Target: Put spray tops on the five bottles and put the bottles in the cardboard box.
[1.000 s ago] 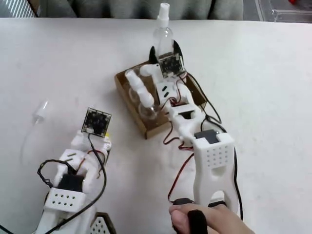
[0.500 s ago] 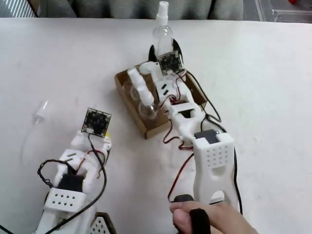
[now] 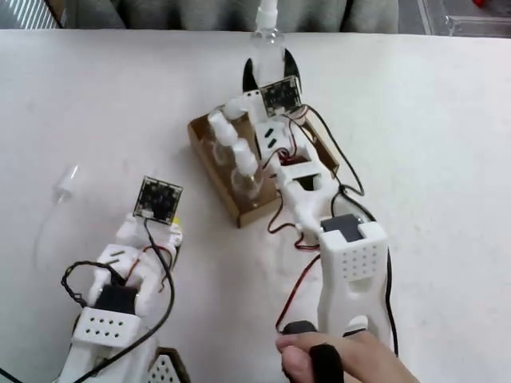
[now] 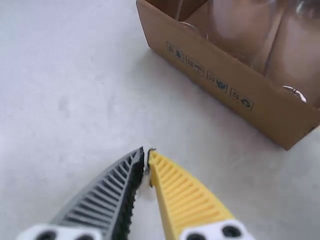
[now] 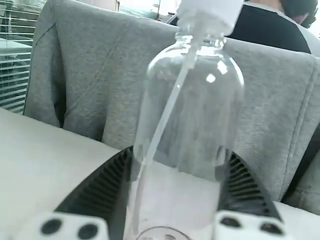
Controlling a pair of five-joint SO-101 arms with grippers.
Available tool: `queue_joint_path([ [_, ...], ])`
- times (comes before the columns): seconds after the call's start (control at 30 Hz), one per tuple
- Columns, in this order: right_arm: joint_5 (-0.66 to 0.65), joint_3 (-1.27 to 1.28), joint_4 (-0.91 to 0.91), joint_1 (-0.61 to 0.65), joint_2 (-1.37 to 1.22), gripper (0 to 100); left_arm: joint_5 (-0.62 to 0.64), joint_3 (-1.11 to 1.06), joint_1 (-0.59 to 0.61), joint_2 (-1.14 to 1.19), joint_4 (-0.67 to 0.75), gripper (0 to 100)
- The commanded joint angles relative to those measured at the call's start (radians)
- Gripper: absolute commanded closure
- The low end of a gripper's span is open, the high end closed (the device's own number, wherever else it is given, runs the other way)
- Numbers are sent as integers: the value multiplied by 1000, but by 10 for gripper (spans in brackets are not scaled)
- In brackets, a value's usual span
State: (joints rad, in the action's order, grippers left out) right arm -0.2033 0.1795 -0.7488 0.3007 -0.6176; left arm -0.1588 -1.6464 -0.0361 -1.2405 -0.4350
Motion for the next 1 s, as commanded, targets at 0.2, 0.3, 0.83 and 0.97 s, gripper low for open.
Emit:
queue_joint_path([
  [0.2,8,-18,36,13,70,829,-9,8,-8,-19,35,980],
  [0.3,46,3,35,12,73,829,-9,8,-8,-19,35,980],
  [0.83,83,114,28,8,99,829,-9,8,-5,-19,35,980],
  [0.97,84,164,35,13,171,829,-9,8,-5,-19,35,980],
])
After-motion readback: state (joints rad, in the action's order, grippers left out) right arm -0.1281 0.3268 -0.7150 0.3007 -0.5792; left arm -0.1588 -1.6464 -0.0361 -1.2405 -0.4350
